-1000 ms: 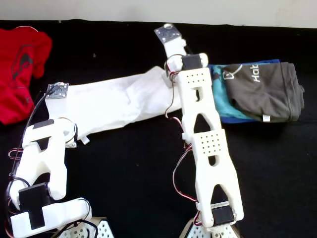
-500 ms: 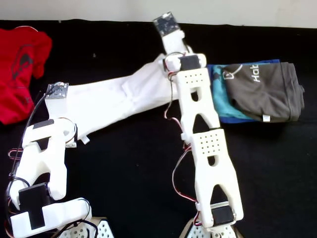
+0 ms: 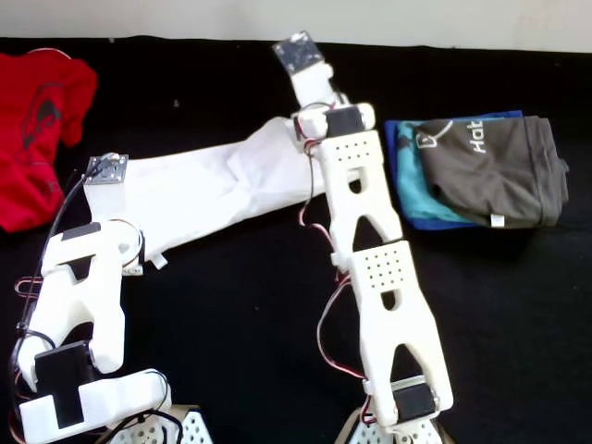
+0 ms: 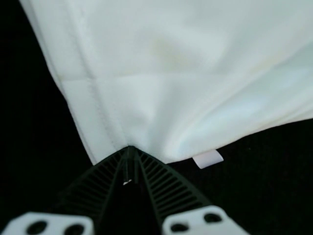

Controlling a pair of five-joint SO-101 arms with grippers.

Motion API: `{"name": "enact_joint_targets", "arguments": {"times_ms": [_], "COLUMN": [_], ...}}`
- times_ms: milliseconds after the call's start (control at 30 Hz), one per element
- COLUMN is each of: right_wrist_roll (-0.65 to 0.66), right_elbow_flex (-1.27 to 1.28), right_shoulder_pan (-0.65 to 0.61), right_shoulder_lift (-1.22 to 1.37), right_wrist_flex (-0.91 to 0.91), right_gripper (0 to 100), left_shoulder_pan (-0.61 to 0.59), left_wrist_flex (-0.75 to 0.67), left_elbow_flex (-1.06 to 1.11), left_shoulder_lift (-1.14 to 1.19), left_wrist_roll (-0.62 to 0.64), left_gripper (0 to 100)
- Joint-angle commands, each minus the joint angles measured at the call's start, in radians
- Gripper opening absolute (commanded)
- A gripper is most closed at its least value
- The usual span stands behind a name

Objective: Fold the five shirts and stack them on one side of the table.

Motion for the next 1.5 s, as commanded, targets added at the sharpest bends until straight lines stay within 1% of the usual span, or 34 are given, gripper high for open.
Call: {"name": "enact_joint_targets", "arguments": {"times_ms": [0,33,100,200,233,300,433,533,633,733,867,1133,1333,1467], "right_wrist_roll": [-0.149,-0.184,-0.224,-0.227,-0.227,-0.227,-0.232,-0.23,-0.229,-0.227,-0.227,-0.227,-0.229,-0.227], "right_elbow_flex": [-0.09,-0.09,-0.087,-0.073,-0.067,-0.03,0.062,0.125,0.191,0.217,0.223,0.186,0.136,0.015], "right_shoulder_pan": [-0.084,-0.111,-0.166,-0.232,-0.248,-0.274,-0.317,-0.351,-0.354,-0.318,-0.288,-0.309,-0.317,-0.308], "right_shoulder_lift": [-0.097,-0.096,-0.094,-0.094,-0.094,-0.094,-0.094,-0.094,-0.094,-0.096,-0.094,-0.108,-0.113,-0.2], "right_wrist_flex": [0.136,0.188,0.274,0.297,0.278,0.222,0.079,0.054,0.051,0.064,0.137,0.354,0.361,0.36], "right_gripper": [24.0,22.1,14.3,0.9,0.5,2.9,3.0,3.0,3.0,3.0,3.0,3.0,3.0,3.0], "left_shoulder_pan": [0.019,0.019,0.019,0.019,0.019,0.019,0.019,0.019,0.019,0.019,0.019,0.019,0.019,0.019], "left_wrist_flex": [-0.012,-0.012,-0.012,-0.012,-0.012,-0.012,-0.012,-0.012,-0.012,-0.012,-0.012,-0.012,-0.012,-0.012], "left_elbow_flex": [-0.013,-0.013,-0.013,-0.013,-0.013,-0.013,-0.013,-0.013,-0.013,-0.013,-0.013,-0.013,-0.013,-0.013], "left_shoulder_lift": [0.01,0.01,0.01,0.01,0.01,0.01,0.01,0.01,0.01,0.01,0.01,0.01,0.01,0.01], "left_wrist_roll": [0.003,0.003,0.003,0.003,0.003,0.003,0.003,0.003,0.003,0.003,0.003,0.003,0.003,0.003], "left_gripper": [1,1,1,1,1,1,1,1,1,1,1,1,1,1]}}
